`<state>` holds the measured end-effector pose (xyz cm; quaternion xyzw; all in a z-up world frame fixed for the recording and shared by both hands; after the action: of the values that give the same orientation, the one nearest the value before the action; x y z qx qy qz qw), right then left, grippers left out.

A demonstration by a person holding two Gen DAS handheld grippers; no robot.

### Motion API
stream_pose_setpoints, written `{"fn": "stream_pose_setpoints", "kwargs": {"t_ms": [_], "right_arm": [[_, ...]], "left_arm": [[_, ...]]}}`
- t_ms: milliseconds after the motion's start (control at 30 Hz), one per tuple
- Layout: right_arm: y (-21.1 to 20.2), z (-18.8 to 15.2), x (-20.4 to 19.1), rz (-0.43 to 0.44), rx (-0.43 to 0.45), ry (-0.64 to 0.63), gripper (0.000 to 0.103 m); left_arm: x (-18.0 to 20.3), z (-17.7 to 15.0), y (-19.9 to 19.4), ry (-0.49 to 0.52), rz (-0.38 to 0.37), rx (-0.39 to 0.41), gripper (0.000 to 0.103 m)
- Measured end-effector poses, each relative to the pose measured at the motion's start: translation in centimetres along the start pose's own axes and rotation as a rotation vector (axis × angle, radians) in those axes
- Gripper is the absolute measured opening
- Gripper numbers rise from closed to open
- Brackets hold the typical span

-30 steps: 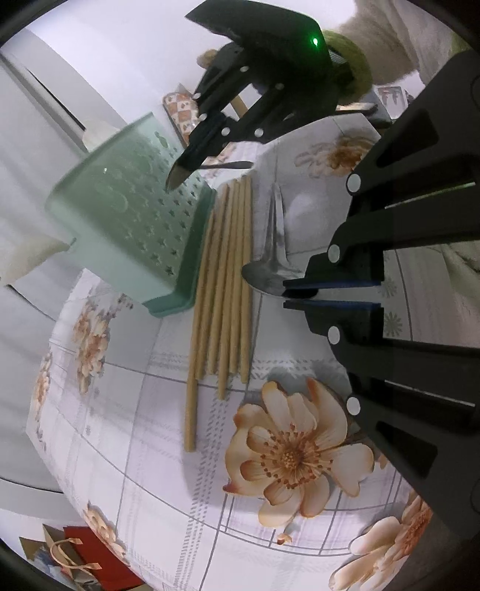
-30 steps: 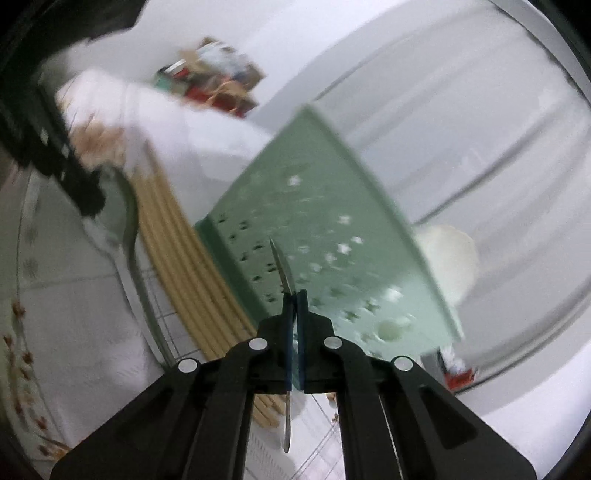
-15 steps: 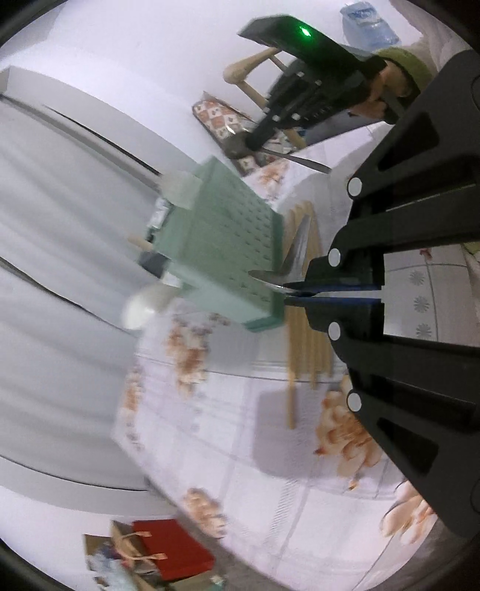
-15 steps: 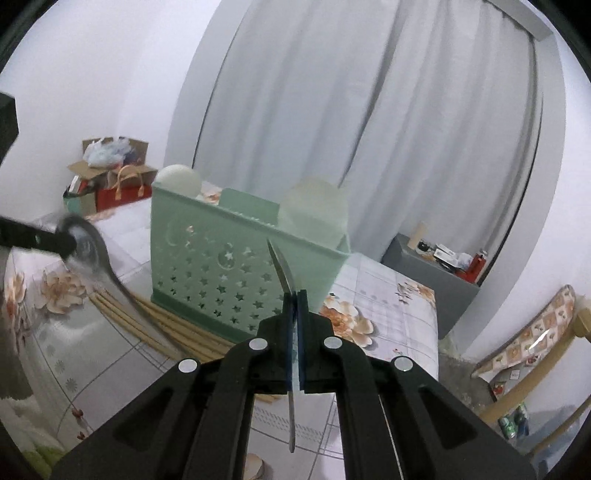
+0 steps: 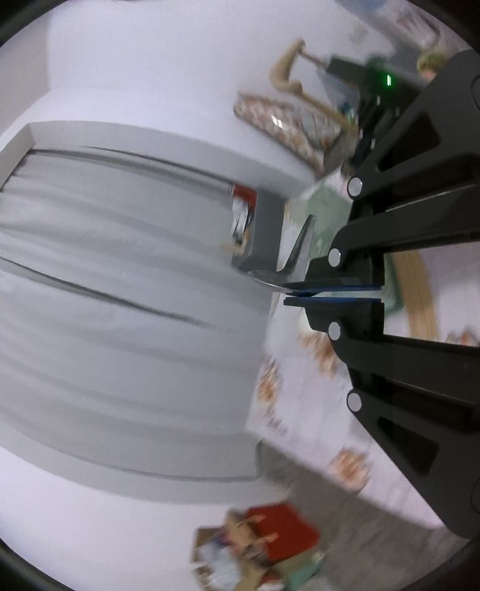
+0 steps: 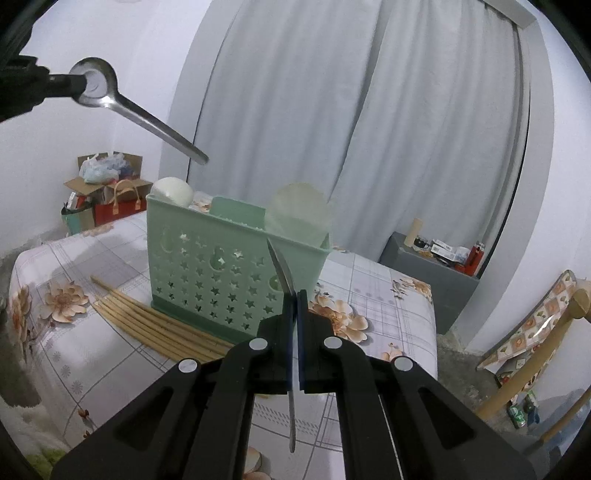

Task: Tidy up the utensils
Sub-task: 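Lift the steel knife with the right tool while the left tool carries the spoon over the caddy, then lower the steel spoon into the green caddy and open the left tool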

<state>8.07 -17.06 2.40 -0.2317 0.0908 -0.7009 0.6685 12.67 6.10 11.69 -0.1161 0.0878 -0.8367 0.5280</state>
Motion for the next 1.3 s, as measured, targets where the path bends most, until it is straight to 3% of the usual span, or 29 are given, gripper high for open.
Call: {"fn": "stream_pose_setpoints", "kwargs": {"t_ms": [300, 533, 833, 1000, 1100, 1300], "right_arm": [[0.0, 0.0, 0.1, 0.001, -0.004, 0.004, 0.002], [0.3, -0.2, -0.1, 0.008, -0.015, 0.008, 0.002], [0.6, -0.7, -0.3, 0.010, -0.033, 0.009, 0.002], [0.9, -0.9, -0.2, 0.015, -0.046, 0.016, 0.002], [1.0, -0.9, -0.2, 0.018, -0.049, 0.024, 0.002], [1.1, -0.9, -0.3, 0.031, -0.053, 0.037, 0.002]], "left_arm": [[1.3, -1.0, 4.3, 0.233, 0.141, -0.093, 0.001], [2.9, -1.6, 6.7, 0.321, 0.150, -0.125, 0.001], [4.8, -2.8, 10.8, 0.313, 0.055, -0.167, 0.001], [5.6, -2.8, 12.7, 0.243, -0.031, -0.158, 0.007], [5.8, -2.5, 13.1, 0.189, -0.059, -0.141, 0.018], [5.4, -2.3, 11.5, 0.182, -0.033, -0.099, 0.038]]}}
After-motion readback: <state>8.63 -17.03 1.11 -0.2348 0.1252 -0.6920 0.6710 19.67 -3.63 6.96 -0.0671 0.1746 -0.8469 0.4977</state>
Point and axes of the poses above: each gripper's, at about its wrist camera, not at the fingertips, and y roughly the way its jaws point, x to its right, z to its top, the point moved 9 cm from there along y, roughly the way its jaws point, and after that the axes turned 6 degrees about y, right-handed, at the moved point
